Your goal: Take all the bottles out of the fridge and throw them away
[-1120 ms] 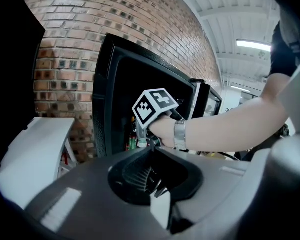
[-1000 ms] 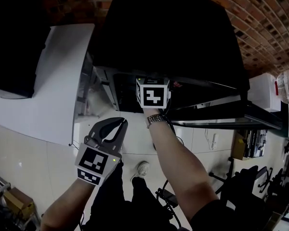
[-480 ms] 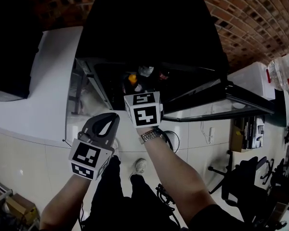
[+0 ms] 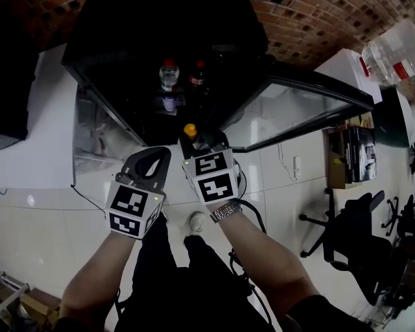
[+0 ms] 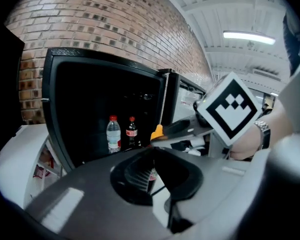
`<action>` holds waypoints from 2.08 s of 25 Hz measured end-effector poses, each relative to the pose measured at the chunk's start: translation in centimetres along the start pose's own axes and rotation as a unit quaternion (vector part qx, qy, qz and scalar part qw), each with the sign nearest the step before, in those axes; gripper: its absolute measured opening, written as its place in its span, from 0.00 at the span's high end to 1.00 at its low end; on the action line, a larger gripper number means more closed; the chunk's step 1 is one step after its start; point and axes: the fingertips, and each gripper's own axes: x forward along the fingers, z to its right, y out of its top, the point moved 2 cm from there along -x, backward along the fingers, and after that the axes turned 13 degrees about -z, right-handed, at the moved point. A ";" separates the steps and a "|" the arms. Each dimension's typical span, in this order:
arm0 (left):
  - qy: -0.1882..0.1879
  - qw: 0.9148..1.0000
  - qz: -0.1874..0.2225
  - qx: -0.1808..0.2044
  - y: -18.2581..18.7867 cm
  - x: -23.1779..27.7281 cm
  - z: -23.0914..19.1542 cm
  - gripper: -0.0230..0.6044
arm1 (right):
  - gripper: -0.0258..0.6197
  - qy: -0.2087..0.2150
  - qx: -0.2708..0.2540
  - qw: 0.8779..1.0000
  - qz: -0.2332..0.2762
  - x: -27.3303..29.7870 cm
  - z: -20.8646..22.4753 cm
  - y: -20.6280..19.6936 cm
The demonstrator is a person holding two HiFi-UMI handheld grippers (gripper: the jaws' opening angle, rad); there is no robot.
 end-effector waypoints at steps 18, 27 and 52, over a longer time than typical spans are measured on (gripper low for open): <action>-0.107 0.987 -0.085 0.090 -6.6 12.0 18.6 0.96 | 0.74 -0.016 0.058 0.995 -0.076 -4.8 10.2 -25.4; -0.139 0.974 -0.155 0.091 -12.9 17.9 22.0 0.96 | 0.74 -0.013 0.088 0.988 -0.129 0.0 11.3 -35.8; -0.164 0.957 -0.221 0.086 -24.1 25.2 19.7 0.96 | 0.84 -0.021 0.166 0.965 -0.203 14.0 8.6 -46.6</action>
